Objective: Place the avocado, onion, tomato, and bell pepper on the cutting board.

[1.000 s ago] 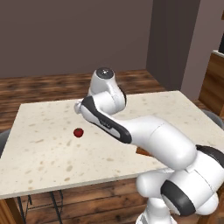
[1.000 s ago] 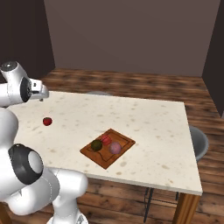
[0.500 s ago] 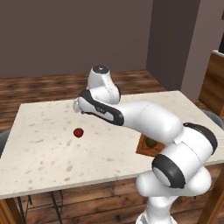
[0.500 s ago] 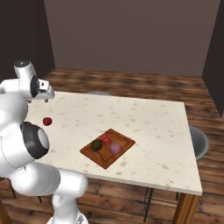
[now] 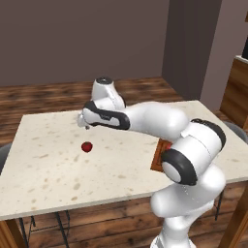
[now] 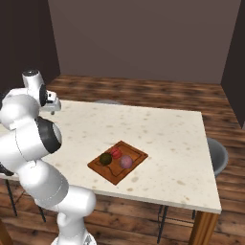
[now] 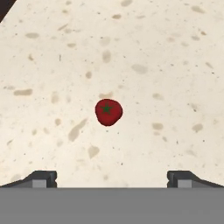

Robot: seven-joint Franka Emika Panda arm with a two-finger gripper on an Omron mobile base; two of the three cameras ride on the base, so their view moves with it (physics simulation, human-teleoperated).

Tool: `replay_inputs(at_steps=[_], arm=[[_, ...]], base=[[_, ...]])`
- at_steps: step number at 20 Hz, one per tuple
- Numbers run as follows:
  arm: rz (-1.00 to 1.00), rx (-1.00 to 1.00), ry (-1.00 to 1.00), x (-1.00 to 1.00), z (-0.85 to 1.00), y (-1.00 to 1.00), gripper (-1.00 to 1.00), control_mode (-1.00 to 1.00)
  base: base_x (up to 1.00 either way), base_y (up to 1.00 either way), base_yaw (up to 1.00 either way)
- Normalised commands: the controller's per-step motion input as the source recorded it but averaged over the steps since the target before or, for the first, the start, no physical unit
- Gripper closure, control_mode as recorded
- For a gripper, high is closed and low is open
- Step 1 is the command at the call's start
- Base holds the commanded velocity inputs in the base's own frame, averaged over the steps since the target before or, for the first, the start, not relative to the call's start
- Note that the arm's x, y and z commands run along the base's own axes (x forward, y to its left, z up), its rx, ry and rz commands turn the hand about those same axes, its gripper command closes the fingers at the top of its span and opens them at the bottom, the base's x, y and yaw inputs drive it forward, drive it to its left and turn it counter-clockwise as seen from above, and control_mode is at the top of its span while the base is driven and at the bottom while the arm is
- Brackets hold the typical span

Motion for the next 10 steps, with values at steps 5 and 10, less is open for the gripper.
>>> replay_inputs(at_steps=[5,10], arm=[[0.0,0.0,0.0,0.08,-0.1,0.16,-1.0,-1.0],[0.0,-0.01,0.0,0.09,-0.12,0.22,-1.0,-1.0]], base=[[0.0,0.0,0.0],[0.0,0.0,0.0]])
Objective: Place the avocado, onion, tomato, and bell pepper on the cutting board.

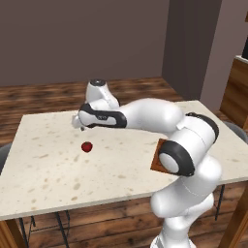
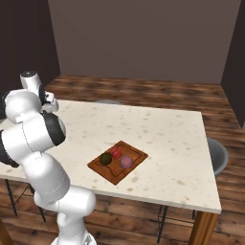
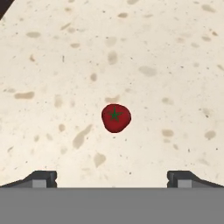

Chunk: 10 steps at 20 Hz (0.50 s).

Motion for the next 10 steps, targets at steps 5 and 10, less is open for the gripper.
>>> replay_inputs(at_steps=[5,10], arm=[[0.0,-0.01,0.0,0.22,-0.23,0.11,-1.0,-1.0],[0.0,-0.02,0.0,0.27,-0.24,0.06,-1.0,-1.0]], base=[[0.0,0.0,0.0],[0.0,0.0,0.0]])
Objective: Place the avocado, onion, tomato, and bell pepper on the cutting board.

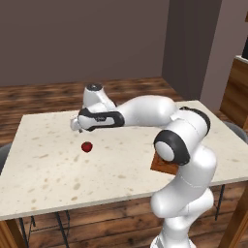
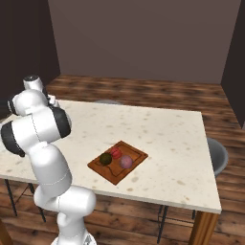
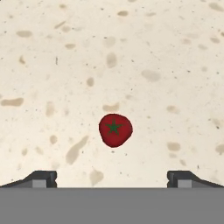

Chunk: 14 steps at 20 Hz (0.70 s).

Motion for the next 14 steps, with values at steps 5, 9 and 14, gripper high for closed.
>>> replay_inputs(at_steps=[5,9,14], arm=[[0.0,-0.02,0.0,0.17,-0.22,0.04,-1.0,-1.0],[0.0,-0.02,0.02,0.11,-0.19,0.03,-1.0,-1.0],[0.0,-0.01,0.06,0.1,-0.27,0.0,-1.0,-1.0]], base=[[0.0,0.0,0.0],[0.0,0.0,0.0],[0.0,0.0,0.0]])
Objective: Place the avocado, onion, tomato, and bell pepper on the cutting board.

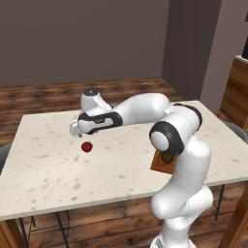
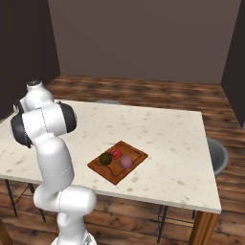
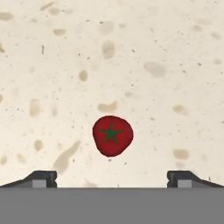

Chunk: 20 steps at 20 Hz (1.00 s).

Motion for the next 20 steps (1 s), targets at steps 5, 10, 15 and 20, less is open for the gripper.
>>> replay_inputs(at_steps=[5,10,15,20], arm=[[0.0,-0.01,0.06,0.14,-0.3,0.0,-1.0,-1.0],[0.0,-0.03,0.06,0.1,-0.32,0.04,-1.0,-1.0],[0.0,-0.04,0.06,0.1,-0.28,0.03,-1.0,-1.0],[0.0,-0.05,0.05,0.12,-0.26,0.07,-1.0,-1.0]], base=[[0.0,0.0,0.0],[0.0,0.0,0.0],[0.0,0.0,0.0],[0.0,0.0,0.0]])
